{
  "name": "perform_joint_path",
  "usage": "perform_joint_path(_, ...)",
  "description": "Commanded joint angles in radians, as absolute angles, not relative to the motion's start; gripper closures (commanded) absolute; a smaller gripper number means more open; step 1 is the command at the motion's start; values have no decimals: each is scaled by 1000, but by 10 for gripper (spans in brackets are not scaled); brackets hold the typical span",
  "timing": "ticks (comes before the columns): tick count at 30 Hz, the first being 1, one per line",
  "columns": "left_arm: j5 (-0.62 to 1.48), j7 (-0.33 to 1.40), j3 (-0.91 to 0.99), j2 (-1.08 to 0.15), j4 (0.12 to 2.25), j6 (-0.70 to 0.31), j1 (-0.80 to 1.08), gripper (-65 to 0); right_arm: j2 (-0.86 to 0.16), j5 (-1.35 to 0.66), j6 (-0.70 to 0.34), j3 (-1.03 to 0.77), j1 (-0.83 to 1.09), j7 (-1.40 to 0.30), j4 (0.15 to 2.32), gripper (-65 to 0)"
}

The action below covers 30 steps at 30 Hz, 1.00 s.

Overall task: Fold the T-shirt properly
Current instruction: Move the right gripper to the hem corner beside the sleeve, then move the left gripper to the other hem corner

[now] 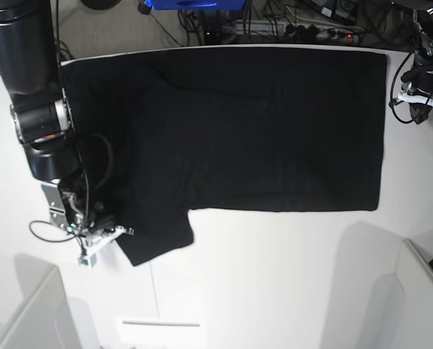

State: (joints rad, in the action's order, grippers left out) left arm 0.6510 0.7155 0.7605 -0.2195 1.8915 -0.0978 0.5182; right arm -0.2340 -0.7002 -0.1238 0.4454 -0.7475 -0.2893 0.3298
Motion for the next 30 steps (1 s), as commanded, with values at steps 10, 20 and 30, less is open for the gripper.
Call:
perform_joint_path(10,651,694,757,-283,1776,-96,363,-495,-234,-704,-130,440,-765,-329,334,0)
perform_joint_path(20,651,694,601,-430,1437,-96,73,-525,-231,-707,-128,440,-765,-331,334,0)
perform_joint_path(30,651,694,374,-506,1087,-99,-219,-525,-231,-708,-128,440,-766,-331,334,0)
